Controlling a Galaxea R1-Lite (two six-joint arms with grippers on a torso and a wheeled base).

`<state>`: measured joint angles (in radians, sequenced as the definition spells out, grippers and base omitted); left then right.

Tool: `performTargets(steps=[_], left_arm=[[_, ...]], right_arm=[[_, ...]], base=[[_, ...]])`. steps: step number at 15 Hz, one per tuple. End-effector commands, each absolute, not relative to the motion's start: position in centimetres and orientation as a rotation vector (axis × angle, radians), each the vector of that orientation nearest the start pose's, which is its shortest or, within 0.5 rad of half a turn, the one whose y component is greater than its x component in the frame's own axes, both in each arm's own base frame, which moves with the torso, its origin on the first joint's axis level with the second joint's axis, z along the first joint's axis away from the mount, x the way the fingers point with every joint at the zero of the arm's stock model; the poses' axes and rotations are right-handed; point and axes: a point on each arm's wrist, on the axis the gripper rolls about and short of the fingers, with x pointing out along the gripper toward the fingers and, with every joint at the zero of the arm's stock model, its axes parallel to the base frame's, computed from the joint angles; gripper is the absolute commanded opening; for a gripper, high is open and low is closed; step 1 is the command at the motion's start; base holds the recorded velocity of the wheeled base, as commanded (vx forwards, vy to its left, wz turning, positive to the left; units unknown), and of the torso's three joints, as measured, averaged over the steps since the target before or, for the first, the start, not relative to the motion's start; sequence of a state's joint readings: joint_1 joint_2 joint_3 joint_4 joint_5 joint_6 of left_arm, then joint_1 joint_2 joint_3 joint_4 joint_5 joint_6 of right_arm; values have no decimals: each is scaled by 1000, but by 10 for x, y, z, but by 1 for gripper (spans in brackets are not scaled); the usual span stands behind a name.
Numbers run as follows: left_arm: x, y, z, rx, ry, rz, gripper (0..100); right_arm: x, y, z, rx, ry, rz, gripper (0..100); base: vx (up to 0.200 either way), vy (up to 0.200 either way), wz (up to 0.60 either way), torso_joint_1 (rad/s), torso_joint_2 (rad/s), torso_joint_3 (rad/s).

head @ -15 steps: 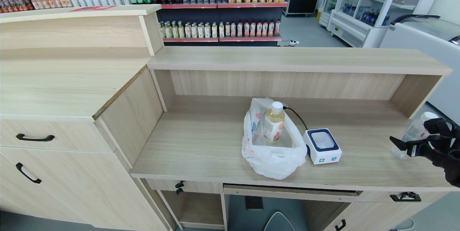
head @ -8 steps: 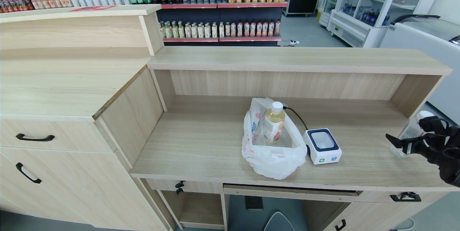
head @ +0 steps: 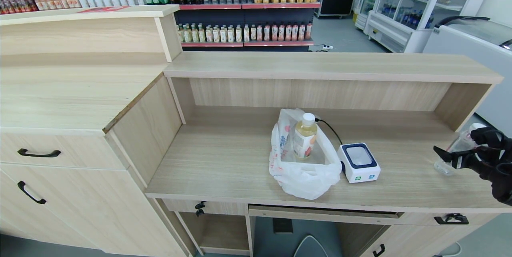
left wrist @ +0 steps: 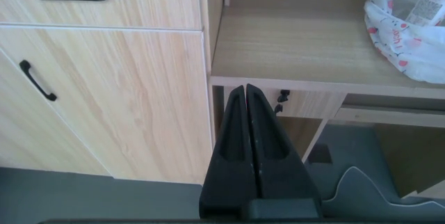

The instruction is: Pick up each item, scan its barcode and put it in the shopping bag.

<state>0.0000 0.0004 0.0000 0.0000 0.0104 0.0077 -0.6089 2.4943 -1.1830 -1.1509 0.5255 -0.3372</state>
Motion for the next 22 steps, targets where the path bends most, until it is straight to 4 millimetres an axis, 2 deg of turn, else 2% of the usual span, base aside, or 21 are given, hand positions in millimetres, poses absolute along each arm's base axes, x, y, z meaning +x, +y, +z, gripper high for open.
performTargets(steps=[1, 3, 4, 9, 16, 18, 22], left_arm=[[-23, 0, 75, 8, 0, 11, 0], [-23, 0, 75, 8, 0, 11, 0], [-23, 0, 75, 8, 0, 11, 0], [-23, 0, 75, 8, 0, 11, 0], [-23, 0, 75, 8, 0, 11, 0], [-23, 0, 75, 8, 0, 11, 0], [-23, 0, 75, 8, 0, 11, 0]], right_arm=[[382, -254, 12, -252, 146, -61, 100], [387, -253, 10, -253, 144, -53, 100], [390, -252, 10, -256, 139, -49, 0], [399, -251, 13, -269, 112, -40, 0], [395, -250, 21, -275, 106, -54, 0], [383, -242, 52, -222, 117, -95, 0], [344, -204, 148, 77, 226, -201, 0]], base=[[0, 0, 0, 0, 0, 0], [0, 0, 0, 0, 0, 0], [0, 0, 0, 0, 0, 0], [0, 0, 0, 0, 0, 0], [0, 0, 0, 0, 0, 0], [0, 0, 0, 0, 0, 0], [0, 0, 0, 0, 0, 0]])
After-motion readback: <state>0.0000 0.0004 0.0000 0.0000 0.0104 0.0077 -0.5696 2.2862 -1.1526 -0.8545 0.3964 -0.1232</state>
